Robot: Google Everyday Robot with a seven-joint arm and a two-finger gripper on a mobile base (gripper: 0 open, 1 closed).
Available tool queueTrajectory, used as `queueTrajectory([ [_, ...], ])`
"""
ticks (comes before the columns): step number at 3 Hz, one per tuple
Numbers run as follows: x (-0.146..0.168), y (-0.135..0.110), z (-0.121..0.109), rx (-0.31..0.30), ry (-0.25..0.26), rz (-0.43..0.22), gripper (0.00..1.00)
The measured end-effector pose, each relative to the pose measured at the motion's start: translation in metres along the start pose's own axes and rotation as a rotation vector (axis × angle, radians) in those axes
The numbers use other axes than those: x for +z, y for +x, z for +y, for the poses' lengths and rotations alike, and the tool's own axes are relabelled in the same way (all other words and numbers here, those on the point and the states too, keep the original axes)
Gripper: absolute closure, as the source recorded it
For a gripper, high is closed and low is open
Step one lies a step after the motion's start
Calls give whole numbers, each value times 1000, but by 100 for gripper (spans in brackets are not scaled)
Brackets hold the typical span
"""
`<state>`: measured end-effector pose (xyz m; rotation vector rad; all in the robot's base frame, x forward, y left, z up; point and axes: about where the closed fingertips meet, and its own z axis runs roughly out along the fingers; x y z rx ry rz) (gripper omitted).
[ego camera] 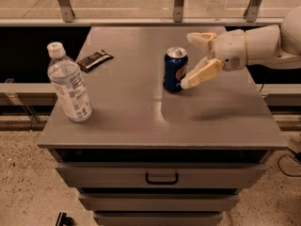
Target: Knock pepsi can over
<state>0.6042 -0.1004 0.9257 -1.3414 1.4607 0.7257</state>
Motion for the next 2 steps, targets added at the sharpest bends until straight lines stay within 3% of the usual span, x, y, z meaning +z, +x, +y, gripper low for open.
queueTrajectory([
  [2, 17, 3, 5, 18, -16, -103, 0],
])
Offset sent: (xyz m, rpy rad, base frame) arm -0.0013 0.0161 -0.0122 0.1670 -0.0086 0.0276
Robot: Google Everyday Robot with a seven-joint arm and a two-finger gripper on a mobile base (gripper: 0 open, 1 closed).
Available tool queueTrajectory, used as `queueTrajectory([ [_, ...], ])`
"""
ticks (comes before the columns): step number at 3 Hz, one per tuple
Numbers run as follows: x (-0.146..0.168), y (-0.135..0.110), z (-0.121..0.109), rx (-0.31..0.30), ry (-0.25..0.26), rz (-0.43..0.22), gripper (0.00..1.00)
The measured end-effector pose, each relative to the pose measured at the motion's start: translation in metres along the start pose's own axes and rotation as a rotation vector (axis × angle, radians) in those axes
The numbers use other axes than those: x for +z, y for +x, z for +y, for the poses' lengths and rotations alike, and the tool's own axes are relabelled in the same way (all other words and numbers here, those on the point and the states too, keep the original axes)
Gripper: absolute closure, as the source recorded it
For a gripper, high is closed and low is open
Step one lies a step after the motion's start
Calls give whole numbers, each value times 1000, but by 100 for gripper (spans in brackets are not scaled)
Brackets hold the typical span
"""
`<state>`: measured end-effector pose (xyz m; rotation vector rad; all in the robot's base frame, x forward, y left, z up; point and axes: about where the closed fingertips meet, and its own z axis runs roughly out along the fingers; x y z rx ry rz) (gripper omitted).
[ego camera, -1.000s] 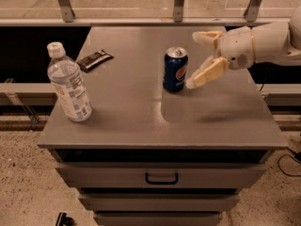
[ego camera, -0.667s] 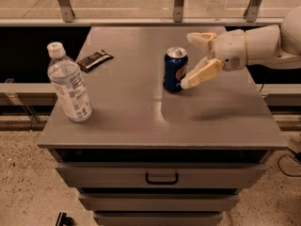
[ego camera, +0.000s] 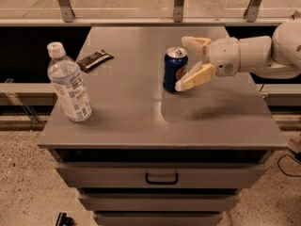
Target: Knock pepsi can over
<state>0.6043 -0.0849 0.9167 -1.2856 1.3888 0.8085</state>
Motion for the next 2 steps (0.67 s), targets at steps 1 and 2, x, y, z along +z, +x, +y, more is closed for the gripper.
queueTrajectory([
  [1, 6, 1, 3, 0, -2, -34, 0],
  [2, 10, 3, 6, 5, -4, -59, 0],
])
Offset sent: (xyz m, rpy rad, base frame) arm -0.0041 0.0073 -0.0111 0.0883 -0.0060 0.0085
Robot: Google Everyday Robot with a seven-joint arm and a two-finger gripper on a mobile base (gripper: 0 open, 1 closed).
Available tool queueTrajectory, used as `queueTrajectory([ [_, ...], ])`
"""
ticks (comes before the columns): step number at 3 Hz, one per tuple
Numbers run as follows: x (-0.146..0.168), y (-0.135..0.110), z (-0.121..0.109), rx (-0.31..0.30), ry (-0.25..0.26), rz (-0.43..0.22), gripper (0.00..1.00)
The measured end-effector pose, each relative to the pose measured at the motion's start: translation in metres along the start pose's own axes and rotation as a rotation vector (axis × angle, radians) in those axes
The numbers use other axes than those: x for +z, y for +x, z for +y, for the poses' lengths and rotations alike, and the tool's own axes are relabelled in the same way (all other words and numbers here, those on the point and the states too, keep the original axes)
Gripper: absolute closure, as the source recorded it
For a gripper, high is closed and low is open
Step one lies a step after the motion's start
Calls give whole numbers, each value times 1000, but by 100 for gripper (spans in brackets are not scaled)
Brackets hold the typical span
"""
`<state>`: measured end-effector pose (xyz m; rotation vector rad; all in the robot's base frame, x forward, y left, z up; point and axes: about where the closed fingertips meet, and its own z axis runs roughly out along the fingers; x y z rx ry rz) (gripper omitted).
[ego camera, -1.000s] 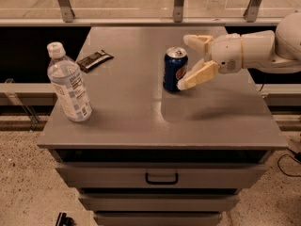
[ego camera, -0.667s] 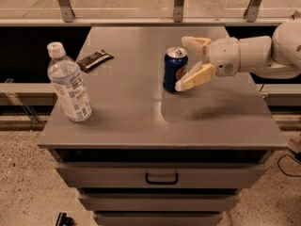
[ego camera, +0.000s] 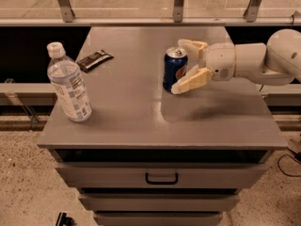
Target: Knock pepsi can over
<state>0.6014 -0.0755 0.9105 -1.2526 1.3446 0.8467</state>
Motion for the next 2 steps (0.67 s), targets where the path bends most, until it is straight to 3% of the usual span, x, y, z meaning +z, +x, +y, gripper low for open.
queueTrajectory([
  [2, 8, 9, 1, 16, 13, -33, 0],
])
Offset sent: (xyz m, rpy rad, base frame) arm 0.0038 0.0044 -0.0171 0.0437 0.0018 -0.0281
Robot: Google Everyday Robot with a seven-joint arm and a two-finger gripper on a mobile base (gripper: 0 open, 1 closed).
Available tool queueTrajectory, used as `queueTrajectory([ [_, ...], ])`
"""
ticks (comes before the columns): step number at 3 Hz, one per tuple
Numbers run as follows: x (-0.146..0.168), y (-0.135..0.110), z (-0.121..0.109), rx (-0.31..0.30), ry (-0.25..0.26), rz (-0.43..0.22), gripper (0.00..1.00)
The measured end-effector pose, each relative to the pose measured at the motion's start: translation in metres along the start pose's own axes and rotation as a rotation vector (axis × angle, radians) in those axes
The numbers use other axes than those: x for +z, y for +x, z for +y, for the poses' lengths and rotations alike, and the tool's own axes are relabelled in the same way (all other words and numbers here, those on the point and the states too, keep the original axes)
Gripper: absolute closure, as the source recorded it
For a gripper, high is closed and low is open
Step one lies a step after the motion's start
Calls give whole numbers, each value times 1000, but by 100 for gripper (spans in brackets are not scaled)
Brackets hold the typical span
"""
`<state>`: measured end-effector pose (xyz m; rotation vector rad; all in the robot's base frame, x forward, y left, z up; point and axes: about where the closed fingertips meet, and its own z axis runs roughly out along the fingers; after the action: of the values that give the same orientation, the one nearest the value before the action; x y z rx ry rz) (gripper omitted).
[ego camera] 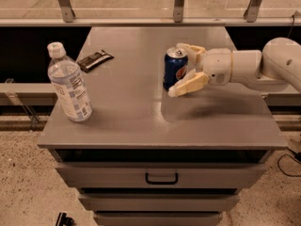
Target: Knock pepsi can over
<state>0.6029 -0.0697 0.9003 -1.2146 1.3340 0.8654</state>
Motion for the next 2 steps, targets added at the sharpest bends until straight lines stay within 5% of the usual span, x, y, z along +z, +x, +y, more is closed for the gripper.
queueTrajectory([
  [2, 7, 9, -3, 2, 12, -34, 0],
])
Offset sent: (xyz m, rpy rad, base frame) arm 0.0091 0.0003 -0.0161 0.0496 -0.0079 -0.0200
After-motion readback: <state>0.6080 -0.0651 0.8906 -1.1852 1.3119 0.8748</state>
